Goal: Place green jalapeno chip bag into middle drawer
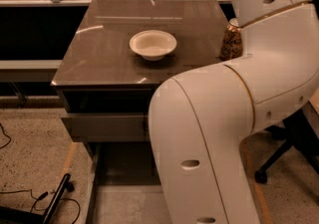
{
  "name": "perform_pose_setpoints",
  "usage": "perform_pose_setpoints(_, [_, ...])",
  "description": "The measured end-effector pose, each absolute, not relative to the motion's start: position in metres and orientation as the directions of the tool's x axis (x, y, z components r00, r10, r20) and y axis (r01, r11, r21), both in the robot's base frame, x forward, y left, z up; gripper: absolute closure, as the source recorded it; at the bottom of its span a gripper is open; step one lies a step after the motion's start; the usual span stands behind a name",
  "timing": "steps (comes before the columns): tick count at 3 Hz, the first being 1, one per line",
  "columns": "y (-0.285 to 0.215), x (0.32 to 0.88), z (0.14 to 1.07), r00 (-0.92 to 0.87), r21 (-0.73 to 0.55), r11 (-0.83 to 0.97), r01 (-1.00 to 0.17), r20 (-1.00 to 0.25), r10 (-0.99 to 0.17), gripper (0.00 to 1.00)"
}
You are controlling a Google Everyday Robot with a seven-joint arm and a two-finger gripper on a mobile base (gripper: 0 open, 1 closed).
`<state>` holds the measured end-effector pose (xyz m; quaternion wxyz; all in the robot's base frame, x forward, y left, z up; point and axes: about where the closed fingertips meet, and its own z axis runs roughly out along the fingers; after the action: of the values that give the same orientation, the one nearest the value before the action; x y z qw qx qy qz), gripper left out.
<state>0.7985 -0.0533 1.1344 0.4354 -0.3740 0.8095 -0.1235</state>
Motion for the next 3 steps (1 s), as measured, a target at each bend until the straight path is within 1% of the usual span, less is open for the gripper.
perform_pose_setpoints(2, [-0.110, 0.738, 1.152, -0.493, -0.475, 0.755, -0.451, -0.573, -0.655, 1.00])
perform_pose_setpoints(3, [-0.120, 0.725, 1.155, -0.531, -0.472, 0.783, -0.406, -0.576, -0.622, 1.00])
